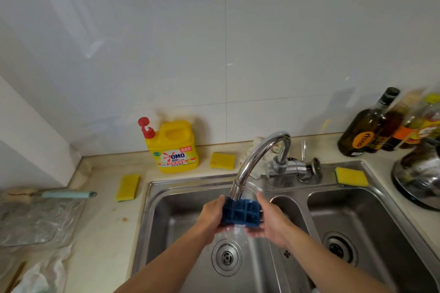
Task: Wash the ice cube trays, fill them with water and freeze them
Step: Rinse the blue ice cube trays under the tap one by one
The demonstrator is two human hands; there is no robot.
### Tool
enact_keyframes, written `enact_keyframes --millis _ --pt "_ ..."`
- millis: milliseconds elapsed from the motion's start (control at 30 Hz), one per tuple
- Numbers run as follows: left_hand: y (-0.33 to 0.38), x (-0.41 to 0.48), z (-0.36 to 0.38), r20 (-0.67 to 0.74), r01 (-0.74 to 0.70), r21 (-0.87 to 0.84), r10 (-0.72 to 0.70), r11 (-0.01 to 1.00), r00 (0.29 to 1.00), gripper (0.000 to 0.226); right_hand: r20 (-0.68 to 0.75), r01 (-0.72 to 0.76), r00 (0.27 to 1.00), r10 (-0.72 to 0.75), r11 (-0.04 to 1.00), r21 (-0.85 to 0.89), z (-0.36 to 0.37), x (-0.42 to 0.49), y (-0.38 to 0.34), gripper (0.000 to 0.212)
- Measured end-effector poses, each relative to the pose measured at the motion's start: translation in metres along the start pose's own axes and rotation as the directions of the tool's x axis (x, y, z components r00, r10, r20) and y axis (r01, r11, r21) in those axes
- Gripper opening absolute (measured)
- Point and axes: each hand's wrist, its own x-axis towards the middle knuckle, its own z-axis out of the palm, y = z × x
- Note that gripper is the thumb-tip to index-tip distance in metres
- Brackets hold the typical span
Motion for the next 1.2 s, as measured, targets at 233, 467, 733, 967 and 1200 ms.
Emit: enact_keyframes --millis 233,467,733,967,1200 --pt "-0.003 -0.004 0.014 0.106 0.051 -0.093 -0.041 0.994 0.994 0.049 -0.092 0.152 0.982 -0.162 0.982 -0.109 -0.009 -0.006 -0.012 0.054" --pt "0.007 -0.003 0.023 0.118 -0.054 -0.093 0.065 0.994 0.991 0.036 -0.122 0.223 0.964 -0.235 0.969 -0.108 -0.018 -0.012 -0.019 0.045" --pt "0.021 -0.011 0.007 -0.008 -0.438 0.175 0.446 0.882 0.895 0.036 -0.022 0.095 0.995 -0.096 0.993 -0.066 -0.009 -0.006 -0.01 0.047" --pt "0.021 -0.015 -0.02 -0.034 -0.493 0.446 0.565 0.747 0.824 0.038 0.123 -0.057 0.991 0.053 0.998 0.028 0.005 0.001 -0.006 0.062" --pt "0.025 -0.019 -0.036 -0.052 -0.472 0.623 0.635 0.624 0.771 0.03 0.252 -0.19 0.955 0.153 0.973 0.128 0.025 0.008 0.002 0.063"
